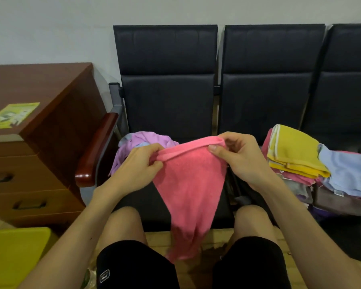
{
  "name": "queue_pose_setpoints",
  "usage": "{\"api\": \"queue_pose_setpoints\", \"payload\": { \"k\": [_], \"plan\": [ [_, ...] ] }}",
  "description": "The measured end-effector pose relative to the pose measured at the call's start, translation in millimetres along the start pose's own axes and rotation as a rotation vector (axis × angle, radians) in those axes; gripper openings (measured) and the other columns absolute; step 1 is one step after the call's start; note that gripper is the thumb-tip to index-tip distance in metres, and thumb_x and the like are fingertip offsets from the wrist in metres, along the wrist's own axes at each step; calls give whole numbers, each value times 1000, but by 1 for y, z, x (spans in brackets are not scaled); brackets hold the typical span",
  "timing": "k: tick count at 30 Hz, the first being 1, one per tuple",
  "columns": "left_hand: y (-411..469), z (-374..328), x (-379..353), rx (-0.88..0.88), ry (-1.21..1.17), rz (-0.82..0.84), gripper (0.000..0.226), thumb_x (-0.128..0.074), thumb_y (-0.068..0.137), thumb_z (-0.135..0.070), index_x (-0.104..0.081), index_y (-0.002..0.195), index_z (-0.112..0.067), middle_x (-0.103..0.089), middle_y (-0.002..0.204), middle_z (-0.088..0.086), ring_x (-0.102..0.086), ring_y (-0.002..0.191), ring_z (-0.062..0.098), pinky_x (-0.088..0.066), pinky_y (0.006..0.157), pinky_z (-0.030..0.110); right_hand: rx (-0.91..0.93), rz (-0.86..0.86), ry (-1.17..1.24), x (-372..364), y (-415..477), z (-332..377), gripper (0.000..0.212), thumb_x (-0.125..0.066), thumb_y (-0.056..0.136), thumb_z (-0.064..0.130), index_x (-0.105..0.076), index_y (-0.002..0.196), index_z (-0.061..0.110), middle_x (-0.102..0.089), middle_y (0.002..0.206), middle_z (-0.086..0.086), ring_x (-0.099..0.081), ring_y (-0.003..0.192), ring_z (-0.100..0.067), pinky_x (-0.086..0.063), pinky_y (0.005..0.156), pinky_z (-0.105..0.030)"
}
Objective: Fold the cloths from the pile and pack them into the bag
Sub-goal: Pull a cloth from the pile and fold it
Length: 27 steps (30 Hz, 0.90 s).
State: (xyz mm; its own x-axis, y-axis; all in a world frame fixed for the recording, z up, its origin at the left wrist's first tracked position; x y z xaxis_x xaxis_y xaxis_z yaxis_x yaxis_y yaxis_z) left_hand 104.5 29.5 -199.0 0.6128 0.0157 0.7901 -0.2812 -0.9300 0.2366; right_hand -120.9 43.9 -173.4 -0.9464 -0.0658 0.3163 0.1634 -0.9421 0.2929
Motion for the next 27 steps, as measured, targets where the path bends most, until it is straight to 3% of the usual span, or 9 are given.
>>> {"api": "queue_pose_setpoints", "payload": {
  "k": [4, 6, 9, 11, 15, 19, 21, 23, 27],
  "plan": [
    [-6, 12, -4, 80, -279, -48, 18, -58, 85, -16, -65, 77, -30, -61, 70, -3, -49, 64, 3, -42, 67, 28, -22, -29, 40, -1, -9, -2, 9, -66, 92, 13, -74, 96, 15, -74, 90, 0, -70, 85, -14, -57, 75, -28],
    [-10, 16, -10, 176, -572, -51, 10, -61, 82, -27, -71, 80, -29, -62, 76, -7, -53, 77, 8, -43, 76, 35, -83, -46, 141, 0, -14, -8, 13, -64, 93, 17, -73, 99, 10, -73, 89, -4, -67, 81, -13, -55, 71, -25],
    [-16, 13, -24, 295, -925, -46, 27, -68, 77, -36, -76, 96, -19, -68, 101, 11, -58, 98, 22, -42, 89, 42, -186, -55, 286, 0, -21, -19, 18, -61, 94, 21, -72, 100, 7, -69, 82, -4, -64, 73, -11, -52, 64, -21],
    [-19, 7, -33, 302, -937, -47, 25, -67, 91, -33, -72, 107, -15, -70, 112, 12, -64, 106, 21, -47, 94, 39, -267, -52, 346, -5, -27, -31, 19, -57, 97, 22, -71, 103, 10, -72, 80, 0, -67, 70, -9, -53, 60, -20],
    [-18, -7, -43, 213, -752, -147, 15, -55, 100, -26, -67, 101, -17, -68, 96, 3, -62, 89, 9, -50, 82, 28, -443, -78, 474, -15, -40, -61, 28, -53, 100, 31, -74, 104, 13, -74, 85, -6, -68, 76, -17, -56, 66, -25],
    [-10, -18, -60, 281, -933, -127, 16, -53, 102, -22, -67, 101, -15, -72, 89, -7, -65, 85, 4, -52, 73, 18, -680, -203, 653, -35, -60, -104, 38, -44, 101, 48, -67, 91, 20, -75, 79, 4, -70, 75, -13, -53, 76, -34],
    [-6, -20, -67, 345, -1034, -104, 18, -52, 102, -22, -65, 104, -10, -71, 89, -3, -66, 81, 5, -53, 68, 18, -707, -63, 734, -65, -75, -118, 29, -61, 91, 46, -67, 90, 17, -74, 83, 2, -71, 72, -9, -54, 72, -31],
    [-3, -18, -71, 405, -1101, -77, 22, -52, 102, -25, -64, 107, -8, -70, 89, 3, -68, 77, 9, -55, 64, 22, -667, 138, 581, -89, -93, -131, 31, -84, 73, 33, -73, 93, 12, -76, 89, -2, -71, 82, -14, -55, 73, -26],
    [0, -3, -65, 482, -1125, -71, 23, -55, 100, -30, -66, 113, -13, -74, 82, -1, -71, 73, 11, -56, 60, 25, -629, 243, 405, -106, -110, -142, 23, -76, 84, 11, -73, 106, 11, -77, 99, 0, -71, 95, -15, -54, 77, -23]
  ]
}}
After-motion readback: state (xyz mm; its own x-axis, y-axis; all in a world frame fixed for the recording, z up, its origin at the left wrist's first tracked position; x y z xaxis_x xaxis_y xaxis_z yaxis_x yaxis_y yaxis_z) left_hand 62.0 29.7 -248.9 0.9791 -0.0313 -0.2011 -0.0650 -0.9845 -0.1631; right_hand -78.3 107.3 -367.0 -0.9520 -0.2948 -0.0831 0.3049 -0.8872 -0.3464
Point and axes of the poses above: each hand's wrist, its own y-axis towards the middle knuckle, its own x-axis out of the back of the hand, z = x × y, the point moved 7 cm from there along y, towards the middle knuckle
